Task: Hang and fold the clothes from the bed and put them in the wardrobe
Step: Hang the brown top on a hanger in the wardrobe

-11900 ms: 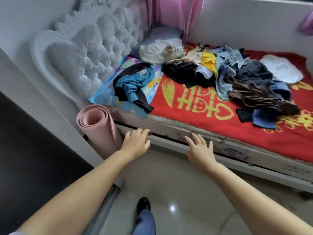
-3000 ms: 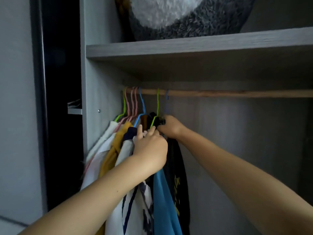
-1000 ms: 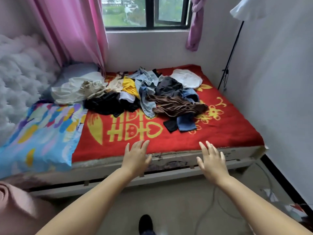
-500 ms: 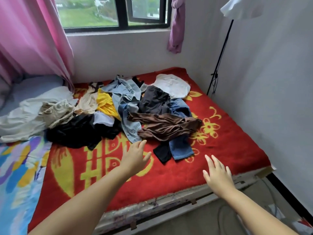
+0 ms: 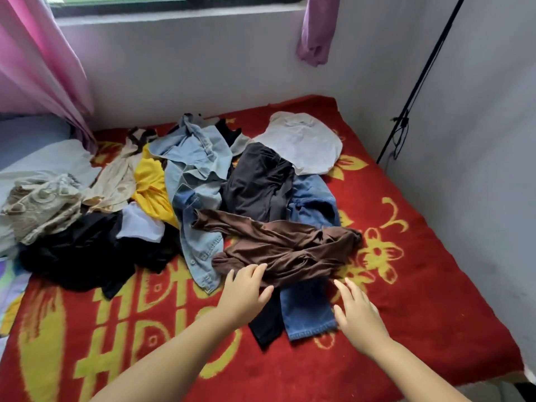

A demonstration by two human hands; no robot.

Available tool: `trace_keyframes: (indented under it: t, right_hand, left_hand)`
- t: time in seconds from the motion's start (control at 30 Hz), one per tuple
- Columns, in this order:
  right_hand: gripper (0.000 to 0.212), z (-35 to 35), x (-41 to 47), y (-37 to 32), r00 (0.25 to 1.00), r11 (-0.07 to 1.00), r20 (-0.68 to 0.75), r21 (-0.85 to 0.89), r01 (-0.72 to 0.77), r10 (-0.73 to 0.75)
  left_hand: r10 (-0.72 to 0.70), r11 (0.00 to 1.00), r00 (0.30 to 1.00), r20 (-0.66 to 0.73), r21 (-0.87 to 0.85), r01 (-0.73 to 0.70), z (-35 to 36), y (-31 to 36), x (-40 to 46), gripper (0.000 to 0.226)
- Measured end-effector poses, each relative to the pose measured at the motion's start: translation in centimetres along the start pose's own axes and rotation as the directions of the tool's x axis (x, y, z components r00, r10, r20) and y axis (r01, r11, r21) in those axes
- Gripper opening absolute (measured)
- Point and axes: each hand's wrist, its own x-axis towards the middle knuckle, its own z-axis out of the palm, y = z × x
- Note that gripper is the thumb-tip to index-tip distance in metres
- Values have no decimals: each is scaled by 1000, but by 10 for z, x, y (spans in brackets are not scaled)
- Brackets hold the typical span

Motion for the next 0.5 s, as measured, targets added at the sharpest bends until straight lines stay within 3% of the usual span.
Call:
trace_keyframes:
  t: [0.27, 0.4, 0.5]
  right_hand:
    - [60, 39, 184, 43, 987, 1000, 159, 14, -24, 21]
    - [66, 68, 254, 41, 996, 997, 50, 6, 80, -80]
    - [58, 95, 283, 39, 965, 980, 191, -52, 190, -177]
  left_hand:
    - [8, 998, 982, 186, 53, -18, 100, 15, 160, 69]
    - [-67, 991, 973, 220, 126, 40, 147, -9, 201, 80]
    - [-72, 991, 956, 283, 127, 37, 174, -28, 209, 64]
